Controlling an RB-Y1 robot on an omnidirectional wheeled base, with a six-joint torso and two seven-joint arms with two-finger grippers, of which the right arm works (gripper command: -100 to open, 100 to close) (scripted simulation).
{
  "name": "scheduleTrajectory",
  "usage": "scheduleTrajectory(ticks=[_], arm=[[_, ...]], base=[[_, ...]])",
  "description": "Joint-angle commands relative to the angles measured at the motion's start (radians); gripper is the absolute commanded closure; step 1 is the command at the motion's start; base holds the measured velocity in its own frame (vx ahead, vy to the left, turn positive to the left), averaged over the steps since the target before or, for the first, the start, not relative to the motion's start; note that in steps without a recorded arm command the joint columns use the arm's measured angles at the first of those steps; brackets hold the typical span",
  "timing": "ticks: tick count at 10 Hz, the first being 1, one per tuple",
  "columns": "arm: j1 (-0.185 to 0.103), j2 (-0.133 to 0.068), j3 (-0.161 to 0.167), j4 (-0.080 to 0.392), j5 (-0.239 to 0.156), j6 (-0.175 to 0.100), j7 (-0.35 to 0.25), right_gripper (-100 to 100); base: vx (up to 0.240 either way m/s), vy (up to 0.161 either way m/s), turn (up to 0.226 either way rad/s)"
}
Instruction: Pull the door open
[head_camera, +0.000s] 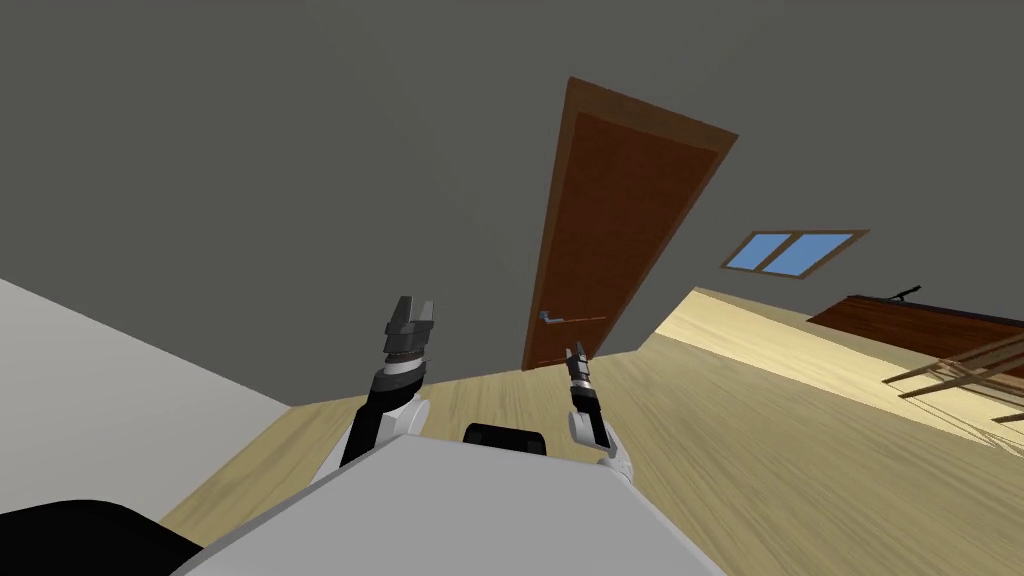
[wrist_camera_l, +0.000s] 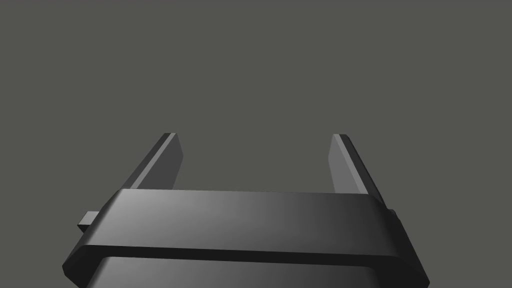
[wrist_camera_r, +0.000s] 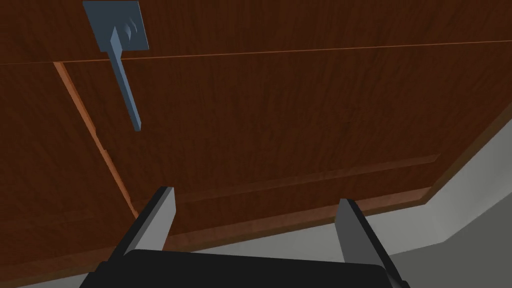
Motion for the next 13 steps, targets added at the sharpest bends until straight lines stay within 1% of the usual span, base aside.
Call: scheduleTrajectory(ticks=[1,2,4,5,6,8,9,10,13], arm=[[-0.026,-0.006,-0.001,0.05,0.0,-0.011,0.0,-100],[-0.026,-0.006,-0.001,0.065,0.0,-0.011,0.0,-100],[-0.062,-0.015,-0.003,0.134,0.0,-0.025,0.0,-100],[-0.062,-0.015,-0.003,0.15,0.0,-0.025,0.0,-100],[-0.079,-0.02,-0.003,0.191,0.0,-0.032,0.0,-100],[-0.113,-0.028,-0.005,0.26,0.0,-0.046,0.0,-100],[-0.113,-0.028,-0.005,0.271,0.0,-0.046,0.0,-100],[-0.128,-0.032,-0.005,0.308,0.0,-0.052,0.0,-100],[-0.173,-0.042,-0.007,0.412,0.0,-0.07,0.0,-100]], base=[[0.023,-0.084,0.152],[0.017,-0.065,0.054],[0.024,-0.079,0.178],[0.024,-0.073,0.057],[0.024,-0.068,0.109],[0.026,-0.099,0.217],[0.026,-0.079,0.06],[0.016,-0.07,0.117],[0.017,-0.111,0.206]])
